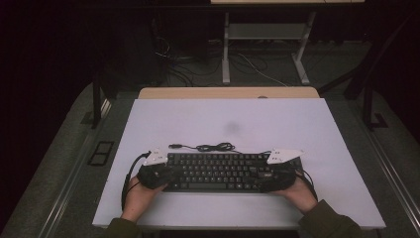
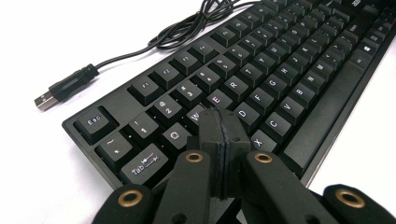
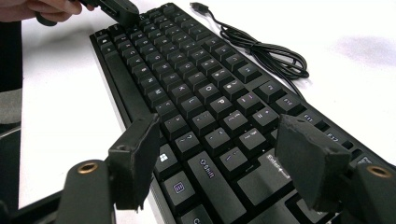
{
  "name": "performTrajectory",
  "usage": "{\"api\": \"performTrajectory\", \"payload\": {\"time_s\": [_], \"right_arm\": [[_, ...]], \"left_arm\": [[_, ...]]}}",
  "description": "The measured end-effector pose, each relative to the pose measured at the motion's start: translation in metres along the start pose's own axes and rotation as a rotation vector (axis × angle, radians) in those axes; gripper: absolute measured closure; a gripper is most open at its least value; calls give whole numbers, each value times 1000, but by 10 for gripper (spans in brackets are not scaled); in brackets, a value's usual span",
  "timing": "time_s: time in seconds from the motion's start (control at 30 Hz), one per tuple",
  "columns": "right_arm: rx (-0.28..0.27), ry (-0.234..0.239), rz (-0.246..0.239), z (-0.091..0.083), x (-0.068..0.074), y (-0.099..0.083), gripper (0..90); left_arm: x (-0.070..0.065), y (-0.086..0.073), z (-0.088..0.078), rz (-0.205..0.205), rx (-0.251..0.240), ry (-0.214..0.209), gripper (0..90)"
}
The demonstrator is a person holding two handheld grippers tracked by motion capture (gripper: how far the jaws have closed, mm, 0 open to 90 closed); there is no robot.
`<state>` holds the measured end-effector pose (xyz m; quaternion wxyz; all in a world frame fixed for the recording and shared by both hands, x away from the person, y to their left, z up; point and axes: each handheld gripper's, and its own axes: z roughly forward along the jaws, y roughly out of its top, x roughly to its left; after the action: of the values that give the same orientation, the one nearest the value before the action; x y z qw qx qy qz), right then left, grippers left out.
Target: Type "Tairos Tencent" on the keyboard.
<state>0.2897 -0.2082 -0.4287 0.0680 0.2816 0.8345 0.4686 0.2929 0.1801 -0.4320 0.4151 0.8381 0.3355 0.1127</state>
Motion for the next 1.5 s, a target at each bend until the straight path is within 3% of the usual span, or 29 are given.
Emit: {"api": "performTrajectory", "payload": {"time_s": [0.53,0.57,0.6,0.73,1.3,1.5], "right_arm": [[0,1,-1,1,0,0,304],[0,0,-2,1,0,0,304],[0,0,-2,1,0,0,304],[0,1,-4,0,0,0,304],[-1,0,-2,0,-1,0,305],[1,7,-6,3,1,1,315]], "left_arm": [[1,-1,4,-6,26,8,889],[2,-2,4,7,39,5,890],[1,-2,5,-6,31,0,890],[1,-1,4,10,45,3,890],[0,1,0,-15,-5,-11,885],[0,2,-3,-21,-16,-23,791]]}}
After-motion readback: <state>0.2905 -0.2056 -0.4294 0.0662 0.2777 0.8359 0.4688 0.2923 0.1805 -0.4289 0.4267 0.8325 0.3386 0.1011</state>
